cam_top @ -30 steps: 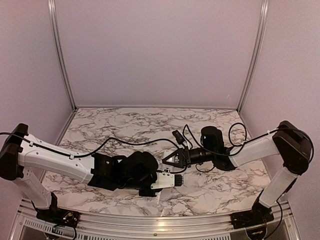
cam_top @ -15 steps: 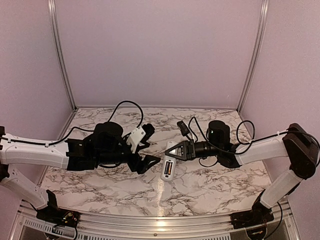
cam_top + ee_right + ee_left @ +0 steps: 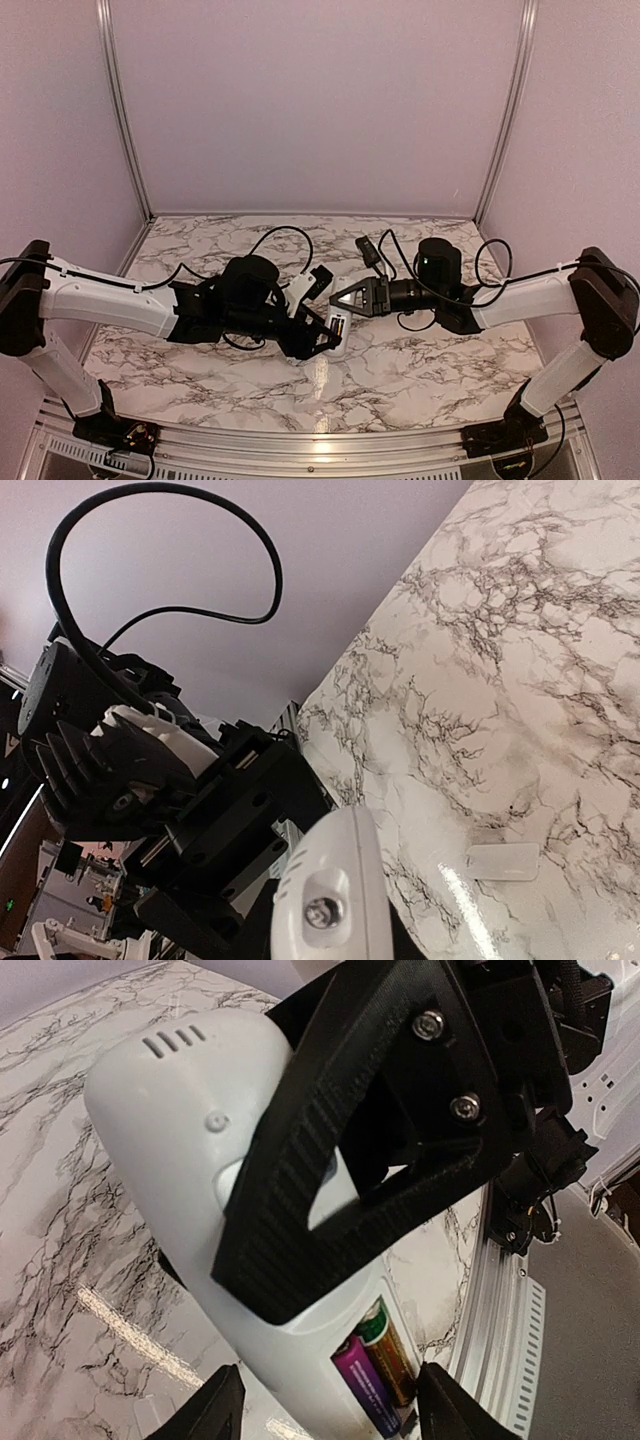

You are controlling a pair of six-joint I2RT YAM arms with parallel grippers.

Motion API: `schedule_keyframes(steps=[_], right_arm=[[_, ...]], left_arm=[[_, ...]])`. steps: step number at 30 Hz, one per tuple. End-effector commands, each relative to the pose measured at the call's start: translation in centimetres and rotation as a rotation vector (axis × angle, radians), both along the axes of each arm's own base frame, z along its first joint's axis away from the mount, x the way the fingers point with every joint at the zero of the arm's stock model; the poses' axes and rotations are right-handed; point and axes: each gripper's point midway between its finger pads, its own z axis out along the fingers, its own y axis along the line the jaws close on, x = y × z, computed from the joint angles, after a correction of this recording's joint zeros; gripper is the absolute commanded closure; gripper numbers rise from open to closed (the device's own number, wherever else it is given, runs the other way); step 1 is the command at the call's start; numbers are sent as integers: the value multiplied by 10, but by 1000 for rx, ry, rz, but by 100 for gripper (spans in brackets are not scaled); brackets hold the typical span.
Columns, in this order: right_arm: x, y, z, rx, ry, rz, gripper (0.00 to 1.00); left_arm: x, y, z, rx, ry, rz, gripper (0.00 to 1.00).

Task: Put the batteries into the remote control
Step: Adjust the battery in the battery compartment.

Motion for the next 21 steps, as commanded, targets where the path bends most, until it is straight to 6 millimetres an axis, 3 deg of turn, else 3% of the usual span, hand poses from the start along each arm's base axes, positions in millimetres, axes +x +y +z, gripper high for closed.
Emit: schedule_keyframes(steps=[1,10,13,21], right_arm=[[3,1,29,50,-71,-7,100],[0,0,32,60,-77,2,100],[-1,0,32,64,-81,6,100],[19,-18,1,-7,-11,-98,100]], left_arm=[[15,-8,9,-48,45,42,41],[30,-4,-15,22,84,110,61],[34,-1,-18,31,100,125,63],[34,10,-7,51,-1,109,29]])
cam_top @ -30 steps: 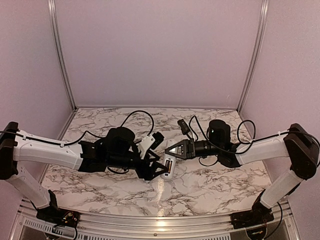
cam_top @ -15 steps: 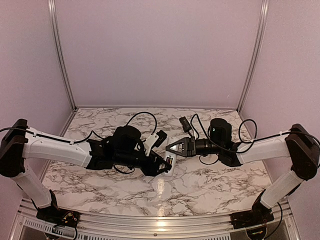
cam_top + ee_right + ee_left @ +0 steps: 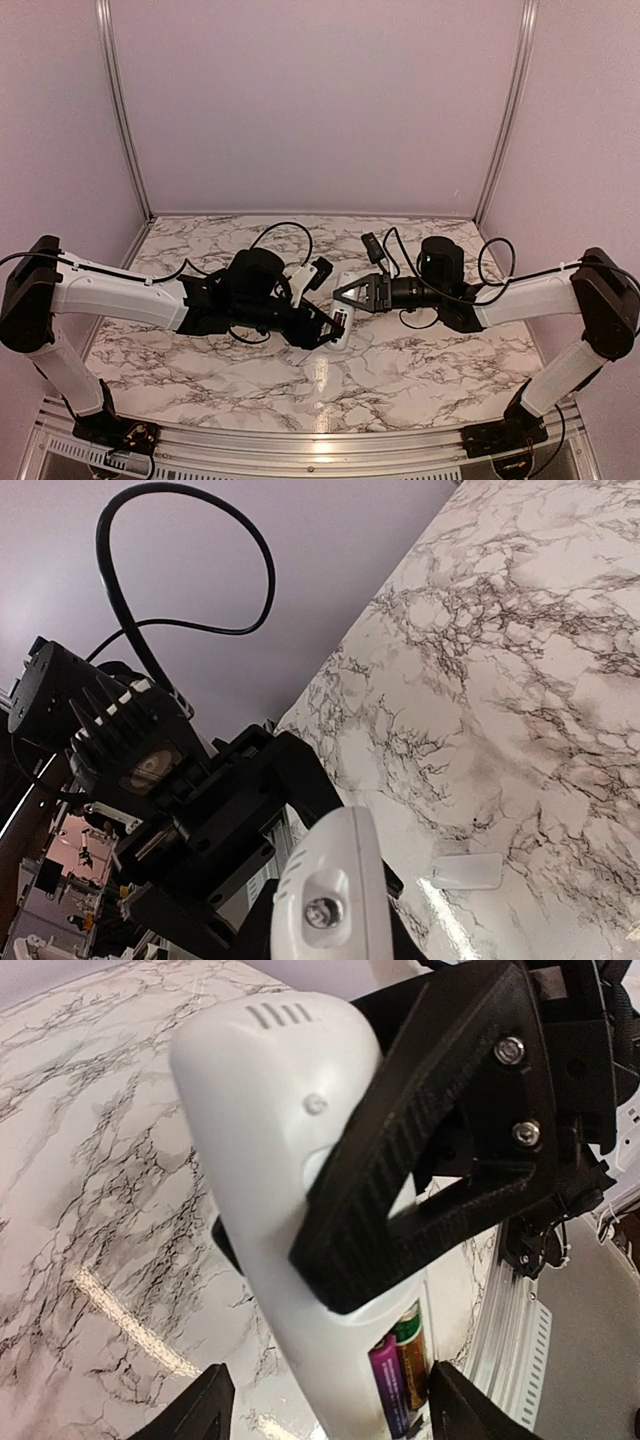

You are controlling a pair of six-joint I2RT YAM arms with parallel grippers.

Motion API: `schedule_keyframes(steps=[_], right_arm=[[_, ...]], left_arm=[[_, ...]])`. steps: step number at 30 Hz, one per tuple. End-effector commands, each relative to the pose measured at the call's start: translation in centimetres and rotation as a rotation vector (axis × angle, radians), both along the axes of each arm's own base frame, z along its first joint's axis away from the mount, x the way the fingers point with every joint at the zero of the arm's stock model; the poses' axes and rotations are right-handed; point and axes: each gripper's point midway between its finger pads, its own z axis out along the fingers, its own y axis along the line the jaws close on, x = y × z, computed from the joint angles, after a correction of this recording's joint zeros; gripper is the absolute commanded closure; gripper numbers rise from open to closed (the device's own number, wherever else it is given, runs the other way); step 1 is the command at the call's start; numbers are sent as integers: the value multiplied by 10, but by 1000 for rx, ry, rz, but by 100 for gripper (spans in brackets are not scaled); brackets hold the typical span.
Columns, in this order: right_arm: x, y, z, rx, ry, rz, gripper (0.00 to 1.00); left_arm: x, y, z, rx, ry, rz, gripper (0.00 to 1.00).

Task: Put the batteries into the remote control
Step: Adjust the battery in the battery compartment, then pick up the battery cover from the center of the board.

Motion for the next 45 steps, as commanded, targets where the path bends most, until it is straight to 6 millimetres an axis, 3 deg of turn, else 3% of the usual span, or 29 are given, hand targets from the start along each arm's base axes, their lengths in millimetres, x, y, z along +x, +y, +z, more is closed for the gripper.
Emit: schedule_keyframes(steps=[1,5,9,14,21,26,34,40,45], right_arm=[[8,-15,-3,-2,35,-53,100],[22,-34,-24,-66,72,-147,100],[30,-48,-37,-92,103,-207,100],[39,-57,-49,-104,134,-270,100],[45,-57,-56,-90,162,-293,100],[46,-58,-57,-91,162,-298,100],[46,-55,-60,-78,172,-285,100],[46,-55,-61,-69,178,-280,100],[47,-57,-62,-70,180,-282,100]], left_arm=[[13,19,-4,82,-84,55,27],[20,44,-27,213,-64,133,24],[11,68,-60,341,16,166,24],[5,92,-82,469,55,204,28],[5,96,-110,625,77,202,32],[5,86,-126,671,89,178,33],[12,77,-135,703,76,166,39],[6,78,-145,730,100,124,51],[1,81,-147,755,106,91,54]])
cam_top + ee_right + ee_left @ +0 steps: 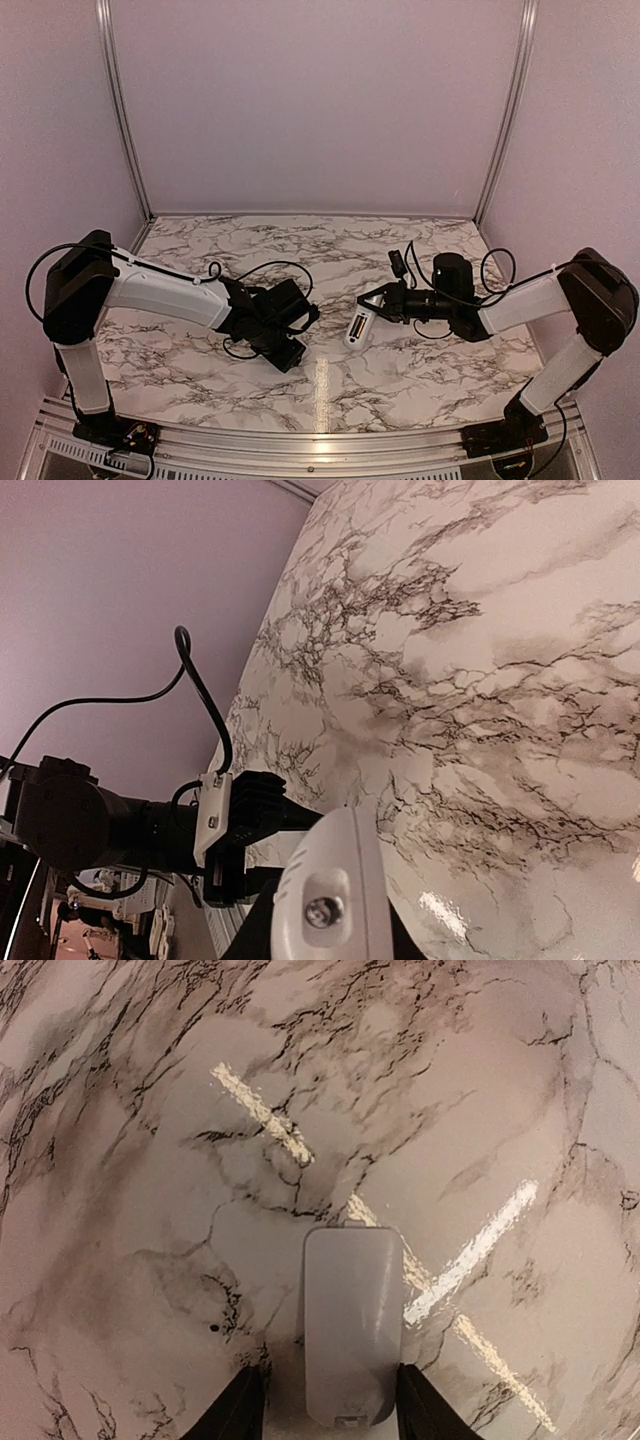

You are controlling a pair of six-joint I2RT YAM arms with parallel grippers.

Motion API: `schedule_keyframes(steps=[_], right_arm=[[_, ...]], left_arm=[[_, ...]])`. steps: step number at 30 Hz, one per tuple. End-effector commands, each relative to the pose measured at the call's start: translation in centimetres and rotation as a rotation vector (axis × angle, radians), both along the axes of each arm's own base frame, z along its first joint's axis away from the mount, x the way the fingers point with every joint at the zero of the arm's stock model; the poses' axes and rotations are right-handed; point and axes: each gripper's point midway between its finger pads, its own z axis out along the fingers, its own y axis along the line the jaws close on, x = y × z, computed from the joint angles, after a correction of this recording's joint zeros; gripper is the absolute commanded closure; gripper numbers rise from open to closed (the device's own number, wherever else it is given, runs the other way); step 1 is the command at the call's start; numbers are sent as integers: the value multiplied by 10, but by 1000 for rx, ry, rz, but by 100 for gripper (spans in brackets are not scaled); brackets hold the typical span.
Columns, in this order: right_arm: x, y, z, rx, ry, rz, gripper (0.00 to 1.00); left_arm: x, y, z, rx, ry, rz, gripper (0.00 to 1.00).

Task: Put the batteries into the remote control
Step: Pick up the battery cover from the center of the board, then load the battery cover onto the remote control without the battery cover.

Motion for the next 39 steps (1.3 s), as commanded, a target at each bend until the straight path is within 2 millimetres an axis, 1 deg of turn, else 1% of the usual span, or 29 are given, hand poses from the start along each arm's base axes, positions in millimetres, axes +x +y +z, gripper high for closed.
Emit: schedule_keyframes(steps=[1,6,8,11,15,18,24,29,31,35,39], right_arm=[[5,-2,3,20,-14,-8,100],[4,-1,-1,20,-5,1,100],[5,-1,-1,25,-2,4,100],[4,0,-2,28,2,7,100],[5,0,-3,26,2,5,100],[7,0,-6,25,2,-4,100],[15,1,-5,74,8,-43,100],[13,9,-3,121,30,-66,100],[11,12,-2,136,37,-73,100],[8,18,0,153,35,-83,100],[7,22,1,156,28,-99,100]], left_arm=[[-11,6,-11,62,49,-47,55],[-12,5,-15,80,55,-75,62],[-12,3,-13,71,52,-82,65],[-11,0,-14,71,51,-100,67],[-11,-3,-14,70,49,-107,73],[-6,-6,3,28,22,-91,75],[-2,-18,57,-152,-46,-45,78],[-5,-34,99,-288,-86,-36,80],[-7,-40,107,-320,-86,-33,80],[-11,-53,114,-340,-78,-42,79],[-11,-61,113,-332,-72,-27,80]])
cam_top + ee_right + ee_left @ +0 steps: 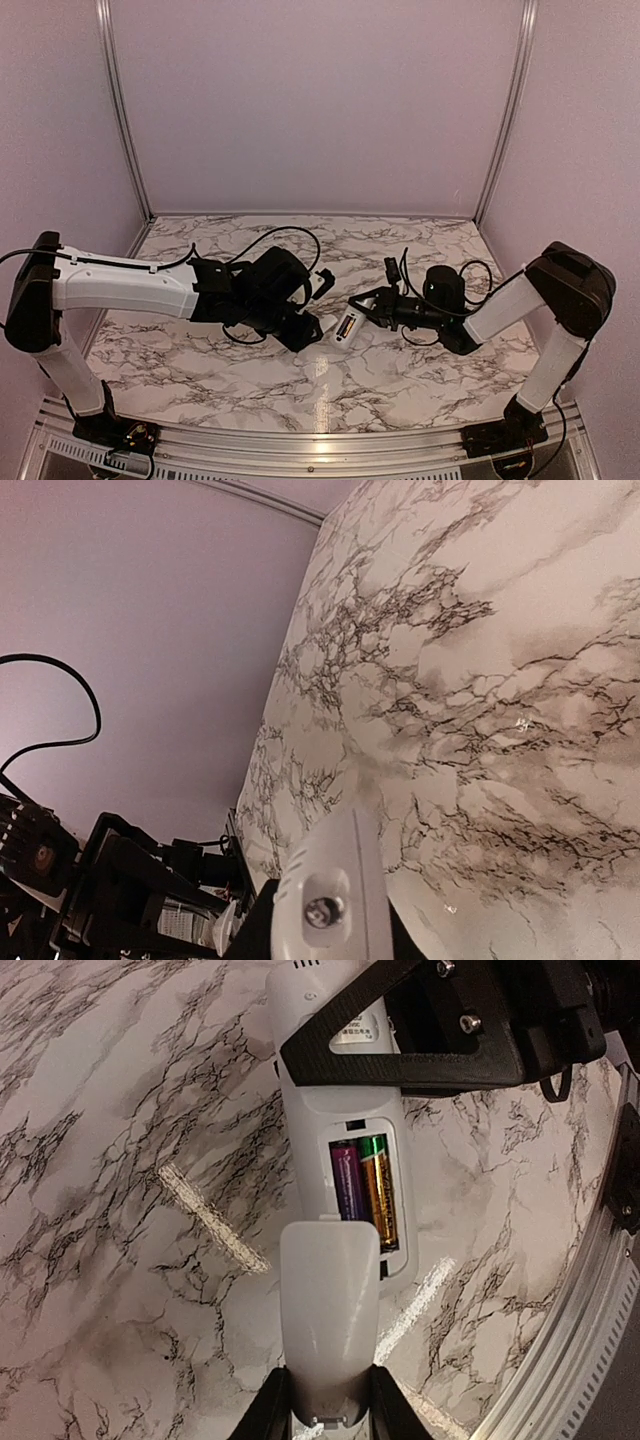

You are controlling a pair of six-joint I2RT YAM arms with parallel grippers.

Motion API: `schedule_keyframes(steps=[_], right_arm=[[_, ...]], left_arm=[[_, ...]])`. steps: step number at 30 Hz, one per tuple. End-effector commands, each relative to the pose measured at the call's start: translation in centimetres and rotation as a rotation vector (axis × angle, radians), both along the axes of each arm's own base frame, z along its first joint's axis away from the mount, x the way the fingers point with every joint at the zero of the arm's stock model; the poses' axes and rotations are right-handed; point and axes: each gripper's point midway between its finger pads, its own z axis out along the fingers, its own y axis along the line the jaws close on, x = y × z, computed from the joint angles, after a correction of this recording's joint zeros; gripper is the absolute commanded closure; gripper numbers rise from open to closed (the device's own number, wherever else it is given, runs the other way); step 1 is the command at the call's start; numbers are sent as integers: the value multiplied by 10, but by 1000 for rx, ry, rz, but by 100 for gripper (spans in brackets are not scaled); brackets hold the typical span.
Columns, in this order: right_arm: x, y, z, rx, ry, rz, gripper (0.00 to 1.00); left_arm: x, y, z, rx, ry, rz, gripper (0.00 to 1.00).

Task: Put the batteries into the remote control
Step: Load the battery cover onto the remote control without the battery cover.

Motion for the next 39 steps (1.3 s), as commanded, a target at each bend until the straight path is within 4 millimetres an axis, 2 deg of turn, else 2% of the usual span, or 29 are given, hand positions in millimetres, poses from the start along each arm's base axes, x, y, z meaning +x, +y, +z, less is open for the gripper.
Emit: schedule_keyframes(steps=[1,11,19,39], right_arm=[[3,5,12,41,-34,-41,100],[-1,9,12,52,-30,-109,100],[-3,10,18,90,-30,-129,100],[-9,15,21,125,-12,-121,100]], left_arm=[[2,-15,6,-27,6,18,80],[0,-26,2,-2,14,37,80],[2,-23,-9,47,16,49,80],[11,-24,-14,96,-11,62,79]])
